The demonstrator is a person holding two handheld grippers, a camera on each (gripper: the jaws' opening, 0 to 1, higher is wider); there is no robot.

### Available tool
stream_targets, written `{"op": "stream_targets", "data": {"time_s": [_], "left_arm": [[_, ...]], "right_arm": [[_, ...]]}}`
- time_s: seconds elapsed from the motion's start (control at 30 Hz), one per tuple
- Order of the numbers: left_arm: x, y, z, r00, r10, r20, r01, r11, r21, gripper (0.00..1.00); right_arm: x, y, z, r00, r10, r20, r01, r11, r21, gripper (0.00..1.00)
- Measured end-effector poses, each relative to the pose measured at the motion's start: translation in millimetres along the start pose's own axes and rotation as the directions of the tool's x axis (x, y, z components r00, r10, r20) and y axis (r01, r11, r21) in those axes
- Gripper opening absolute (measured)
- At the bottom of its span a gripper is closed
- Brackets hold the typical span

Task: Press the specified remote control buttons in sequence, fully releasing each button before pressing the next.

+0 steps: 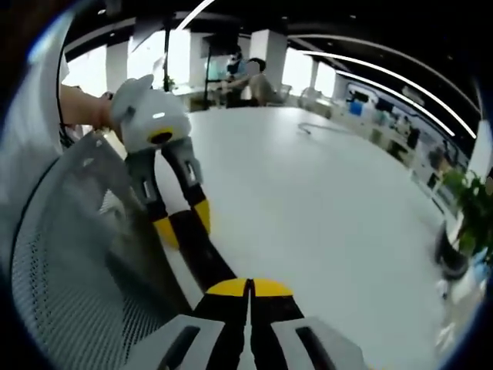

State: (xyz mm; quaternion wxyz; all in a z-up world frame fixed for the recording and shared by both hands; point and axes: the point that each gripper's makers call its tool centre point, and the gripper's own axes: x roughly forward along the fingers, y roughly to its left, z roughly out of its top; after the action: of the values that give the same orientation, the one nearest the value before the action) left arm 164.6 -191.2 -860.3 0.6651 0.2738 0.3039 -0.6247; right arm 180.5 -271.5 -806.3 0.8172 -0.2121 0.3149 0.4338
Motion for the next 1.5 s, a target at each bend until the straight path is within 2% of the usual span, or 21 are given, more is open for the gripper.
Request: {"op": "stream_targets", "data": {"time_s": [0.23,0.43,0.53,0.7,1.03,1.3,1.43,1.5], "left_arm": [[0,-0.7,0.3,1.000,0.001,0.015,-0.001,1.000,0.002,0.25],[0,-0.9,0.6,0.999,0.005,0.033,-0.005,1.000,-0.003,0.25],[0,-0.9,1.0,0.999,0.005,0.039,-0.005,1.000,-0.004,0.25],[0,-0.7,0.9,0.998,0.008,0.055,-0.008,1.000,-0.011,0.25],[-1,-1.6,1.3,0.989,0.036,0.146,-0.032,0.999,-0.031,0.25],[-1,-0.7,2.0,0.984,0.036,0.175,-0.029,0.999,-0.041,0.26],[-1,1.3,3.7,0.983,0.030,0.182,-0.012,0.995,-0.098,0.27],[-2,0.4,3.5,0.983,0.026,0.182,-0.011,0.996,-0.084,0.26]], "right_arm": [[3,6,-4.2,0.999,0.034,-0.025,-0.034,0.999,0.003,0.00],[10,13,-25.5,0.987,0.093,-0.132,-0.091,0.996,0.022,0.00],[10,13,-28.7,0.984,0.095,-0.149,-0.094,0.995,0.016,0.00],[10,15,-25.4,0.984,0.110,-0.139,-0.109,0.994,0.012,0.00],[14,21,-25.3,0.971,0.163,-0.172,-0.168,0.986,-0.018,0.00],[17,23,-27.4,0.964,0.187,-0.187,-0.193,0.981,-0.015,0.00],[17,23,-28.0,0.964,0.192,-0.185,-0.196,0.981,-0.004,0.00],[17,22,-28.4,0.964,0.189,-0.187,-0.193,0.981,-0.004,0.00]]}}
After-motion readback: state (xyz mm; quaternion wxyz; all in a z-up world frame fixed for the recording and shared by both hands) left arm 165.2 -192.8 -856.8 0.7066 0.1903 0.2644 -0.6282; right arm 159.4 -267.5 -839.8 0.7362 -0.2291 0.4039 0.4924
